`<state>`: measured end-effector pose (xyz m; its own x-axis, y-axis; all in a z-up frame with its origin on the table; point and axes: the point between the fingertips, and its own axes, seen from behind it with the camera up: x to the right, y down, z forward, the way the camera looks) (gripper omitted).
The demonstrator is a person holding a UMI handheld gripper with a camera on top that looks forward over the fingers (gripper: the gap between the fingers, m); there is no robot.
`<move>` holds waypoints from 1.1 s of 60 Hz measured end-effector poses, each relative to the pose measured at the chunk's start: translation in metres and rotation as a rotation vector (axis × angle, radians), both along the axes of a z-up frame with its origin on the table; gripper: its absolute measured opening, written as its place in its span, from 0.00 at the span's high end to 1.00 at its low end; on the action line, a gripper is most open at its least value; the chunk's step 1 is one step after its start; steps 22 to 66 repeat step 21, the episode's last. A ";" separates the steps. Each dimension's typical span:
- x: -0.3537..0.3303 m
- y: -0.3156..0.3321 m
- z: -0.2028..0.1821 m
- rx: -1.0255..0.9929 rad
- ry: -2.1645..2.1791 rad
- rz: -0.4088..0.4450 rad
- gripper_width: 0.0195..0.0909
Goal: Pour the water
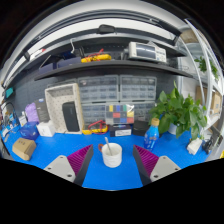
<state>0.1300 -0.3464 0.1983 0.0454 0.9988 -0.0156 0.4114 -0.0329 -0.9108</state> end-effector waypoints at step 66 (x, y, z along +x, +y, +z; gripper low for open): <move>0.029 -0.067 0.033 0.015 0.018 0.065 0.13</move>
